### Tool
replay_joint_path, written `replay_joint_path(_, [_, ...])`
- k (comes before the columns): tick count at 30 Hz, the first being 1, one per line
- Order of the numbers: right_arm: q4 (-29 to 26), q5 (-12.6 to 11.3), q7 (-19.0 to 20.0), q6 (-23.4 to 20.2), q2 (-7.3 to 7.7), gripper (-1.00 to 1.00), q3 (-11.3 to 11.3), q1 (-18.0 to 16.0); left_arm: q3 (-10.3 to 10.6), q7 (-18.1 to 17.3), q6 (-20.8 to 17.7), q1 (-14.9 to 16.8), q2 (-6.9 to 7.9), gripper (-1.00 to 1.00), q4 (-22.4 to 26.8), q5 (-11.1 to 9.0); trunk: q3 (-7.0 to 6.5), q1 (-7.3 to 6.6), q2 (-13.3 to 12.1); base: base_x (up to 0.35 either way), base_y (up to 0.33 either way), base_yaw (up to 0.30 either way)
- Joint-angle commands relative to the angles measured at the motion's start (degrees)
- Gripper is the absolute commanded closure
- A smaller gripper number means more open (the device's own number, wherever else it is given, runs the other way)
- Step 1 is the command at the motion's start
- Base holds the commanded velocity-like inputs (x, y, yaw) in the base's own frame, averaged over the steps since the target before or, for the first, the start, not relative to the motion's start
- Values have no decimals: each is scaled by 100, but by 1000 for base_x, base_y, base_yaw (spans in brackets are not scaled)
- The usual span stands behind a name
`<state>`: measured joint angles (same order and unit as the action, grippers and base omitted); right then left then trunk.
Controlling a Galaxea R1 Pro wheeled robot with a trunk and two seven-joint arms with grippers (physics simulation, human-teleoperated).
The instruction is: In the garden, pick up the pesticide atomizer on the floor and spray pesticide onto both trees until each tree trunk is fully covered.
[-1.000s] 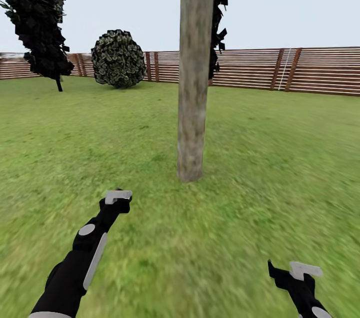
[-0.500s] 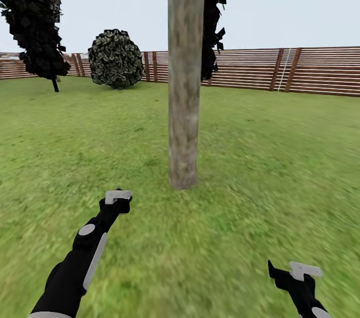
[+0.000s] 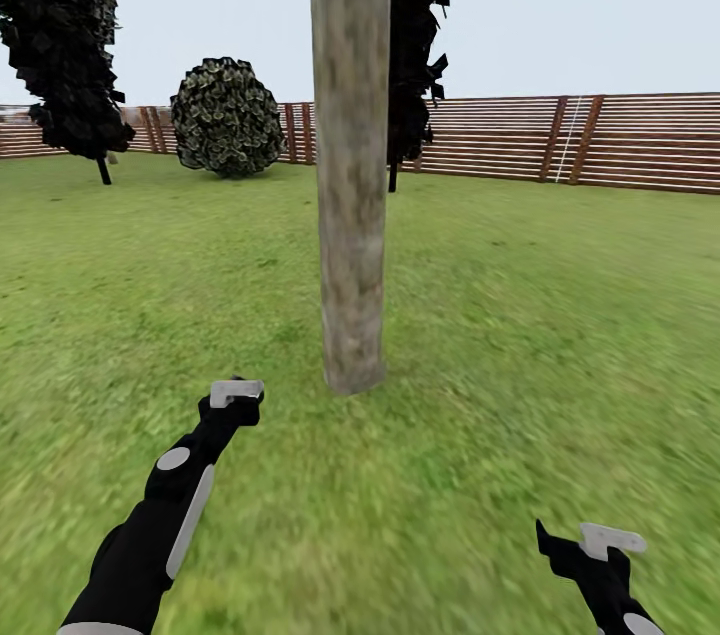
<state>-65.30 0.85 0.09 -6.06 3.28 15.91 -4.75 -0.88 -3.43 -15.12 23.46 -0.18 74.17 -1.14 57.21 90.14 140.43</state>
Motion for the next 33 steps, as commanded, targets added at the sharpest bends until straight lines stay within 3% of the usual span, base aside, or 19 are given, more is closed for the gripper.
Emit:
replay_joint_path(1, [0, 1, 0, 0, -1, -100, 0, 0, 0, 0, 0, 0, 0, 100, 1, 0, 0, 0, 0, 110, -19, 0])
replay_joint_path(19, [-16, 5, -30, 0, -33, -100, 3, 7, 2, 0, -4, 0, 2, 100, 0, 5, 0, 0, 0, 7, -1, 0])
replay_joint_path(22, [-29, -10, -10, -18, -10, -100, 3, 6, 45, -68, -196, 0, 40, 100, 7, 22, 0, 0, 0, 0, 0, 0])
replay_joint_path(25, [-29, -37, 92, -254, 44, -100, -13, 8, 200, -784, -635, 14, 237, 100, 15, 54, 0, 0, 0, 0, 0, 0])
replay_joint_path(26, [-38, -23, 335, -598, 121, -100, -16, 5, 244, -1447, -737, 27, 411, 100, 21, 111, 0, 0, 0, 0, 0, 0])
replay_joint_path(27, [-47, -17, 542, -850, 193, -100, -20, 5, 260, -1893, -775, 35, 545, 100, 23, 172, 0, 0, 0, 0, 0, 0])
replay_joint_path(28, [-50, -13, 662, -979, 231, -100, -21, 2, 264, -2117, -789, 39, 611, 100, 24, 206, 0, 0, 0, 0, 0, 0])
replay_joint_path(29, [-60, -5, 1073, -1342, 332, -100, -24, -11, 274, -2797, -816, 46, 807, 100, 20, 309, 0, 0, 0, 0, 0, 0])
replay_joint_path(30, [-64, -2, 1401, -1545, 376, -100, -25, -37, 277, -3264, -823, 50, 916, 100, 16, 396, 0, 0, 0, 0, 0, 0])
replay_joint_path(33, [-69, 2, 2437, -1876, 442, -100, -26, -487, 277, -4356, -835, 64, 1110, 100, 11, 701, 0, 0, 0, 0, 0, 0])
